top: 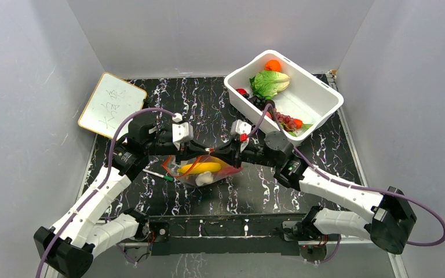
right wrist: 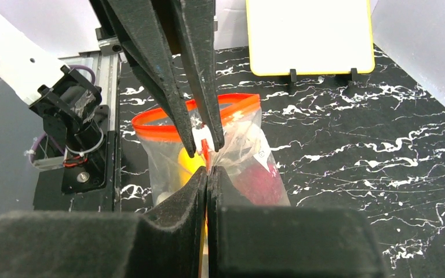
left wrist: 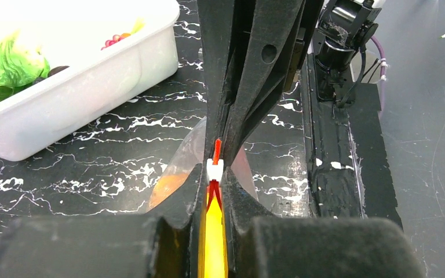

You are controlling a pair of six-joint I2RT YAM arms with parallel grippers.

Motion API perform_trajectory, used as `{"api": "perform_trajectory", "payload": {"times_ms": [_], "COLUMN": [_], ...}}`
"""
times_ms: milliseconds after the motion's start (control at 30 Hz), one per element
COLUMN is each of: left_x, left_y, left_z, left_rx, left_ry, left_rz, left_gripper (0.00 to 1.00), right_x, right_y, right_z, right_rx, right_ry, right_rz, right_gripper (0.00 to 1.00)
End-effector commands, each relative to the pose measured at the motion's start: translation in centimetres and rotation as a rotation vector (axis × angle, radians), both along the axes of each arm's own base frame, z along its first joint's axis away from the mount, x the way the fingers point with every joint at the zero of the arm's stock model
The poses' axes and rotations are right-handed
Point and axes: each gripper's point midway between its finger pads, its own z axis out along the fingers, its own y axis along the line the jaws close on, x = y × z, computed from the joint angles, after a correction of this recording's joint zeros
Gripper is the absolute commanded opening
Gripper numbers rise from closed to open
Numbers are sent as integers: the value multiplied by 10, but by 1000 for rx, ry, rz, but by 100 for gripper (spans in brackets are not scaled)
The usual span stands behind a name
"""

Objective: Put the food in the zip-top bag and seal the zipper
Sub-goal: Zip the zipper food storage bag at the center of the board.

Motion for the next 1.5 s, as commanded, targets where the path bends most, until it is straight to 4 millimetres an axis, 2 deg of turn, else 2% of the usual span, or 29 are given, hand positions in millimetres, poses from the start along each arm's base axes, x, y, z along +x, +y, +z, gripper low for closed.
{"api": "perform_trajectory", "payload": {"times_ms": [0,67,133,300,467,667,867,1033,1167,1333,1467], "left_x": [0,-3,-3,-6,-6,-7,-8,-8,-6,-6,-6], "left_y": [3,1,0,-4,-6,-7,-6,-6,-3,1,4], "left_z": [8,10,11,8,7,5,4,2,-1,-4,-11], "left_rx": [4,-6,-12,-15,-15,-14,-10,-7,10,30,57], "left_ry": [-11,-12,-11,9,24,33,35,37,30,33,33], "left_rz": [3,-14,-26,-62,-77,-88,-89,-86,-70,-46,-36], "left_gripper": [0,0,0,0,0,0,0,0,0,0,0], "right_x": [-8,-9,-10,-7,-3,-1,0,-3,-2,-4,-9], "right_y": [-5,-4,-5,-7,-2,3,4,6,4,-8,-7], "right_z": [45,39,33,39,35,34,27,31,39,54,53], "right_rx": [42,-18,-70,-94,-148,-155,-176,-153,-105,-16,-4], "right_ry": [-159,-169,-174,-205,-215,-230,-215,-230,-243,-309,-297], "right_rz": [47,71,84,73,97,113,117,132,105,46,70], "right_gripper": [0,14,23,24,24,17,19,0,0,0,0]}}
